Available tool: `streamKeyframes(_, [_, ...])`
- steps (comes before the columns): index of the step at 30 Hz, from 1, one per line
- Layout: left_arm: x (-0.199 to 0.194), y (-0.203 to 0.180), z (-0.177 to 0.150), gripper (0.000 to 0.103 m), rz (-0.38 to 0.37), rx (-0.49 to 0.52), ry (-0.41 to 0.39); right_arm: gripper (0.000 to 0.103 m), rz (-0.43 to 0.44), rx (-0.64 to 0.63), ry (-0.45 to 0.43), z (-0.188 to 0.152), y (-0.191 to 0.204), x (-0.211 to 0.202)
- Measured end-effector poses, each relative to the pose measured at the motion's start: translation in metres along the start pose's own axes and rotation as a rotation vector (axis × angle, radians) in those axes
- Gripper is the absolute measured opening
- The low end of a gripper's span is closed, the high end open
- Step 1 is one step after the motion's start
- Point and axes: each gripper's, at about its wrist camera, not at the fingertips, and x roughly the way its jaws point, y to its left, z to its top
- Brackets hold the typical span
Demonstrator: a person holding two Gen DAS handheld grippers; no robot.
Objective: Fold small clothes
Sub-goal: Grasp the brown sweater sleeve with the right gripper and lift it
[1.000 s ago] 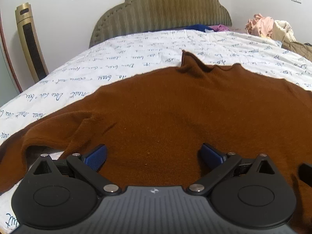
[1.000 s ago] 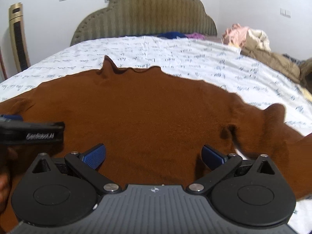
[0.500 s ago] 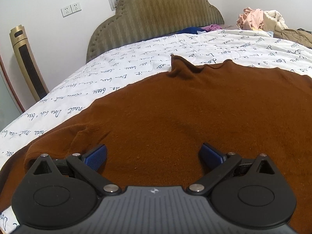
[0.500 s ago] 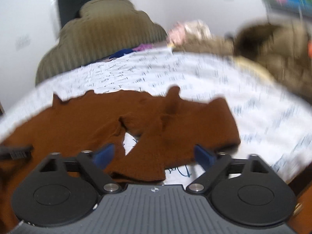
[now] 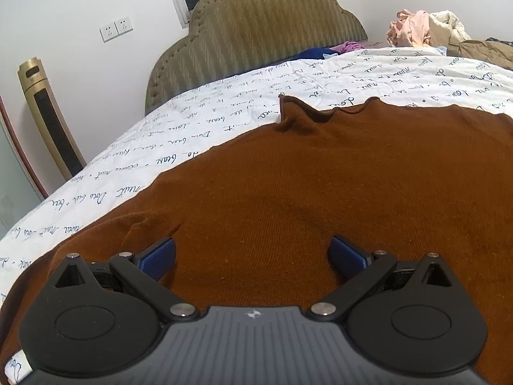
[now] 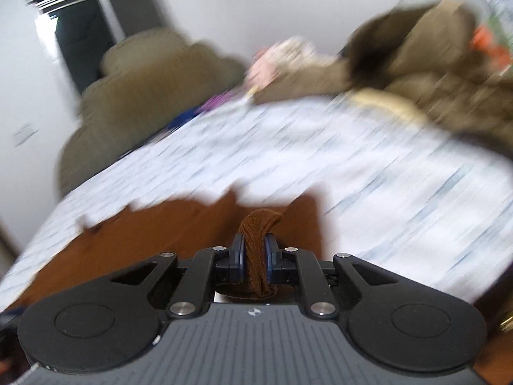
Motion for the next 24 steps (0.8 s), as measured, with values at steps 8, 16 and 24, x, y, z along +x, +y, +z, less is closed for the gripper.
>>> streamKeyframes(8, [0.0, -0.004, 0.0, 0.103, 0.014, 0.021, -0.008, 0.017, -0.515, -0.24, -0.142, 0.04, -0.059, 0.012])
streamKeyframes(16, [-0.001, -0.009, 0.0, 0.103, 0.035, 0.046, -0.018, 0.074, -0.418, 0.114, -0.229, 0.022, -0.102, -0.025])
streamKeyframes(24, [-0.002, -0.011, -0.001, 0.103, 0.047, 0.061, -0.029, 0.074, -0.041, 0.617, -0.022, -0.01, -0.149, -0.002])
